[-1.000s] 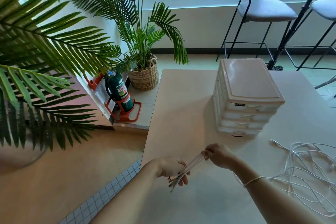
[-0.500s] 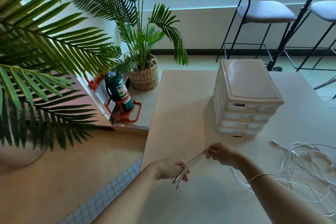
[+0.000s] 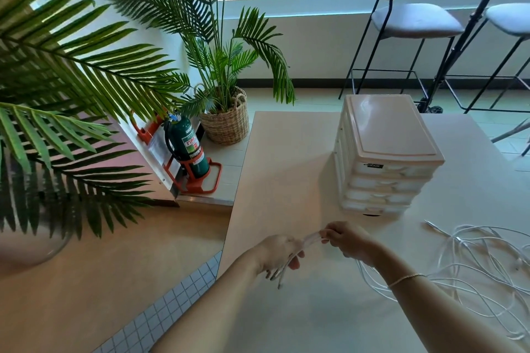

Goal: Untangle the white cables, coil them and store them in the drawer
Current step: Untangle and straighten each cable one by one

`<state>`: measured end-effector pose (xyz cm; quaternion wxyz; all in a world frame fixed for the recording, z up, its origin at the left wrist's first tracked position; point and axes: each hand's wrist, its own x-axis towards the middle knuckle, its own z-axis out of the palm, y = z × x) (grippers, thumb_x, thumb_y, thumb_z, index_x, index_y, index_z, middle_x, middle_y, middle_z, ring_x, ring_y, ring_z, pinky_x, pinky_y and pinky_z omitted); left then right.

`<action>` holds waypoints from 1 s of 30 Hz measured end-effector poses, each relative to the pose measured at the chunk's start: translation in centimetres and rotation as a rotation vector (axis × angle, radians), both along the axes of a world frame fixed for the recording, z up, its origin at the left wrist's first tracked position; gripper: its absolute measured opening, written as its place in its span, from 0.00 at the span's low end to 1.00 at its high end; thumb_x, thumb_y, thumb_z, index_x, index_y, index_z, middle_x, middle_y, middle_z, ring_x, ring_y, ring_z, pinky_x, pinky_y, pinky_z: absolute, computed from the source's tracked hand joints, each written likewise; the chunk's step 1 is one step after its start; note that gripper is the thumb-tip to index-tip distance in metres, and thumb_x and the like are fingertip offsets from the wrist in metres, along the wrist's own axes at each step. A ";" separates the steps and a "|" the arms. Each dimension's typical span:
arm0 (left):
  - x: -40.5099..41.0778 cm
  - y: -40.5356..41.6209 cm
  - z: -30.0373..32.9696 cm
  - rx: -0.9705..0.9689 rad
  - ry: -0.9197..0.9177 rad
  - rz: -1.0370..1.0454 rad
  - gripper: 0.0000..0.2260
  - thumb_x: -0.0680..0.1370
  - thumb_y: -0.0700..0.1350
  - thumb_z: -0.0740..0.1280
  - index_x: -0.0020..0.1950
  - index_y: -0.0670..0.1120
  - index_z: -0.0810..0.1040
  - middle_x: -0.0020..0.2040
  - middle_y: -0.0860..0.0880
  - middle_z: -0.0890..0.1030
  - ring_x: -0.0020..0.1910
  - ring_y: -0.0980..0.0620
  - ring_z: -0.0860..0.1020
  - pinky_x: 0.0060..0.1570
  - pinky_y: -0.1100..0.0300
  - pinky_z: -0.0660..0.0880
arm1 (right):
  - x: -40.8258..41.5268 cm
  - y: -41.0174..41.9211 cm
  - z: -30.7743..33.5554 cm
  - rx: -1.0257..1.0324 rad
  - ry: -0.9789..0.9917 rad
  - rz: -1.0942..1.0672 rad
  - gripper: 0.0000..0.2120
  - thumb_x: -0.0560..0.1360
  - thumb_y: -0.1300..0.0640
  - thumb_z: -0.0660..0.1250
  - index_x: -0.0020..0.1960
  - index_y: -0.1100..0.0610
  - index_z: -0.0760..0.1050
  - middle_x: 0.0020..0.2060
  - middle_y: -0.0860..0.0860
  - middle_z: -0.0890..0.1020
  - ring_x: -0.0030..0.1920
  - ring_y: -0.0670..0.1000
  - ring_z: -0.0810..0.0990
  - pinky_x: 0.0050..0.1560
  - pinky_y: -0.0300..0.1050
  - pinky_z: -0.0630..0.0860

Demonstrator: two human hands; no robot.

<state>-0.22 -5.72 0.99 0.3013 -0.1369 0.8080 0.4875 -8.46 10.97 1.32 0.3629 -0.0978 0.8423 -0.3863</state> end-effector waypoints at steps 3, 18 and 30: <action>-0.2 0.9 -0.1 0.049 0.030 0.102 0.14 0.82 0.52 0.54 0.45 0.46 0.74 0.35 0.51 0.74 0.33 0.54 0.74 0.42 0.59 0.71 | 0.4 0.1 0.1 0.052 0.080 0.044 0.15 0.78 0.57 0.59 0.34 0.52 0.73 0.27 0.49 0.69 0.22 0.44 0.62 0.21 0.32 0.58; 0.0 1.4 0.8 -0.128 0.126 -0.155 0.12 0.82 0.45 0.57 0.54 0.41 0.77 0.40 0.52 0.73 0.32 0.61 0.67 0.28 0.77 0.64 | 0.0 1.4 -0.2 0.140 0.103 0.049 0.18 0.78 0.52 0.62 0.30 0.53 0.72 0.25 0.49 0.70 0.25 0.47 0.65 0.22 0.36 0.58; -0.6 -1.2 -0.1 -0.227 0.184 0.043 0.10 0.80 0.45 0.61 0.52 0.41 0.78 0.34 0.52 0.70 0.35 0.54 0.68 0.31 0.67 0.63 | 2.5 1.5 1.6 0.021 -0.210 0.279 0.15 0.79 0.53 0.59 0.36 0.54 0.77 0.24 0.47 0.68 0.19 0.43 0.61 0.23 0.35 0.57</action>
